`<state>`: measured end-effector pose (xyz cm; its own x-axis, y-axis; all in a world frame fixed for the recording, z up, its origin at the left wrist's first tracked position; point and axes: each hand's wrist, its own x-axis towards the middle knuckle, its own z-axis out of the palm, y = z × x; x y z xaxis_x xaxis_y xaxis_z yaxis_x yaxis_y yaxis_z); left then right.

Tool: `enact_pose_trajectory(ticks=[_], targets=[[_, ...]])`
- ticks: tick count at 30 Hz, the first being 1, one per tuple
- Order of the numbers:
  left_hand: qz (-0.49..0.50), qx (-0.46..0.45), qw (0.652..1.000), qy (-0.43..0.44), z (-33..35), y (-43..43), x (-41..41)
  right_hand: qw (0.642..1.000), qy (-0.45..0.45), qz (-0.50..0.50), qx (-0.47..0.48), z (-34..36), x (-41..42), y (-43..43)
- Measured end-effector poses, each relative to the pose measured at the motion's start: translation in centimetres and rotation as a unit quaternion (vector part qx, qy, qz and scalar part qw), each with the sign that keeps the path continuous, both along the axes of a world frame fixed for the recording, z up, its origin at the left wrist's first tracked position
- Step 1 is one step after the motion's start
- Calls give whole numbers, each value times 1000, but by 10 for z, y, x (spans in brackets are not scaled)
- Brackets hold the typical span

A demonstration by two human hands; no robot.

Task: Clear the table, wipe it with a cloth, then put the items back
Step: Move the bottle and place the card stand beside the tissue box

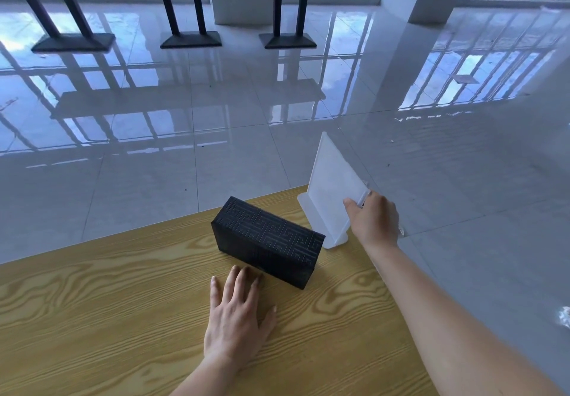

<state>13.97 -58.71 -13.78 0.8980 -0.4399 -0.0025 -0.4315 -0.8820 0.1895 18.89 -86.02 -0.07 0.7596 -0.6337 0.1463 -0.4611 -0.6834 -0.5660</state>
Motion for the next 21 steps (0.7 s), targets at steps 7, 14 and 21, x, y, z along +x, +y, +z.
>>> enact_pose_trajectory(ticks=[7, 14, 21], targets=[[0, 1, 1000, 3, -1, 0, 0, 1000, 0, 1, 3, -1, 11, -6], [-2, 5, 1000, 1, -3, 0, 1, 1000, -7, 5, 3, -2, 16, -7], [-3, 0, 1000, -3, -4, -1, 1, 999, -12, 30, 7, 0, 13, -7]])
